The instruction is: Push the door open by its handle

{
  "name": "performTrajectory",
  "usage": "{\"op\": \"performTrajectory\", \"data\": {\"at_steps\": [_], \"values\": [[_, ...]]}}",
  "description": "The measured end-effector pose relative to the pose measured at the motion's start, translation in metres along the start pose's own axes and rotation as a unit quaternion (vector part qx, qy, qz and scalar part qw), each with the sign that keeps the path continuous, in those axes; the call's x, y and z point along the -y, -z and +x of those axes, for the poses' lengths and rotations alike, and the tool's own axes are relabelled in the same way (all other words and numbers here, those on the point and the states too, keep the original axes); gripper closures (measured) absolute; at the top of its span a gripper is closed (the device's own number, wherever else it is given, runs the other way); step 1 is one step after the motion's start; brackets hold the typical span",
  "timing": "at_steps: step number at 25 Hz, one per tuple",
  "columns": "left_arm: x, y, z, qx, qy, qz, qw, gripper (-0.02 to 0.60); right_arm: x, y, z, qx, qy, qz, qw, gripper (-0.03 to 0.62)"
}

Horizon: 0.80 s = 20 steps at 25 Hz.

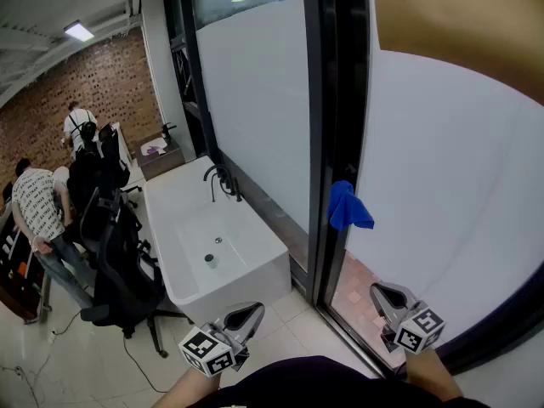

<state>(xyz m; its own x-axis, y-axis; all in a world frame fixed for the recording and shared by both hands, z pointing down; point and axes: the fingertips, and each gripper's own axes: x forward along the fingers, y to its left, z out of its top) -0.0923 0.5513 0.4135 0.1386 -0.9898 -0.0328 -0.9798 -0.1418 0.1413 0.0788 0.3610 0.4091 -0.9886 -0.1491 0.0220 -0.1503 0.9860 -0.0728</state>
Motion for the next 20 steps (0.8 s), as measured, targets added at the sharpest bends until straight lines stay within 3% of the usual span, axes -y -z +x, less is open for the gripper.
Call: {"op": "performTrajectory", "data": {"at_steps": [5, 12, 14, 16, 20], "values": [[0.017, -0.006, 0.048, -0.002, 0.008, -0.003, 1.0, 0.581, 0.033, -0.003, 0.007, -0.004, -0.022, 0.006, 1.0, 0.594], [0.017, -0.01, 0.111, 0.007, 0.01, -0.045, 0.9989, 0.581, 0.077, -0.012, 0.016, -0.012, -0.048, -0.001, 0.999, 0.594], [0.001, -0.008, 0.118, 0.003, 0.007, -0.047, 0.9989, 0.581, 0.083, -0.012, 0.036, -0.023, -0.048, -0.013, 0.998, 0.568], [-0.026, -0.003, 0.12, -0.004, 0.004, -0.044, 0.999, 0.581, 0.088, -0.015, 0.067, -0.037, -0.046, -0.034, 0.998, 0.469], [-0.112, 0.006, 0.124, 0.005, 0.008, -0.044, 0.999, 0.581, 0.117, -0.031, 0.155, -0.062, 0.009, -0.113, 0.992, 0.424]]}}
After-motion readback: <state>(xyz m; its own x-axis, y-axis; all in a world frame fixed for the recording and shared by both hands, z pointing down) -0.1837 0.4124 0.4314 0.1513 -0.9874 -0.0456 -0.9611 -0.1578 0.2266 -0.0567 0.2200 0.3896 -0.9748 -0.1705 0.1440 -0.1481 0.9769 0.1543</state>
